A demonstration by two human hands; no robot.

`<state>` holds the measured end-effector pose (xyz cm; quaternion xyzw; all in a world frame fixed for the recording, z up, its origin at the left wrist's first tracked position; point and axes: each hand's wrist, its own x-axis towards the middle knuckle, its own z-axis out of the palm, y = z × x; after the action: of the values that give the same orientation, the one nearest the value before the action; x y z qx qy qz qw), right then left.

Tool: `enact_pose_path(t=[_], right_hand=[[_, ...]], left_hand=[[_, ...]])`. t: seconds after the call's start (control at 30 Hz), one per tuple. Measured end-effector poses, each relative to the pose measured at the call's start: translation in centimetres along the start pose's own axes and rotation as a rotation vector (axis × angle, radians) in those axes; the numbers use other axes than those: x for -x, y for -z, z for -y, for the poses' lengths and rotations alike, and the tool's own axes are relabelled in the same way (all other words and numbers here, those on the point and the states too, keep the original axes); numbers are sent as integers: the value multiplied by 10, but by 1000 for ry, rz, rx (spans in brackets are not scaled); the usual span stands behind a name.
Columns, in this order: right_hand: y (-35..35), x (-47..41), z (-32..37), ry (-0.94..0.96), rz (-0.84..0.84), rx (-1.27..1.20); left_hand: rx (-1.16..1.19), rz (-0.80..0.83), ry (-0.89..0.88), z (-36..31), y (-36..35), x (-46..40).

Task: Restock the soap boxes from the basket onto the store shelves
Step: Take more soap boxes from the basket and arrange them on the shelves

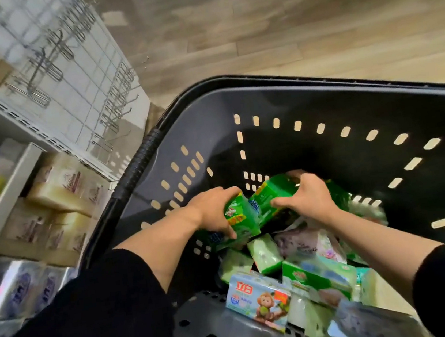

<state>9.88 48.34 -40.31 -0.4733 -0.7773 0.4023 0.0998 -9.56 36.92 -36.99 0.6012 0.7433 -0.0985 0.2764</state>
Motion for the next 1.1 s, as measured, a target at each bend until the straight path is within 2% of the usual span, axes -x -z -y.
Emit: enact_pose_path(t=[0.1,0.2,0.37,0.47,0.67,0.93,1.1], right_hand=[[34,7,17,11,-54,-221],[59,13,41,22,-80,-494],[88,39,109,137,-4,-779],[91,63,158,247,73,-859],[58,127,258,460,285,-941],[-42,250,375,598,703,-949],[-97,342,421,674,903,-916]], left_hand=[[54,-118,-38,-11,42,30],[260,-275,-74,-17,81,75],[684,-617,-54,-16,123,169],[778,-763,-54,-6,125,231],[996,-1111,76,19,83,365],[1217,-1657,317,21,-7,545],[1335,-1839,390,-1,-72,645]])
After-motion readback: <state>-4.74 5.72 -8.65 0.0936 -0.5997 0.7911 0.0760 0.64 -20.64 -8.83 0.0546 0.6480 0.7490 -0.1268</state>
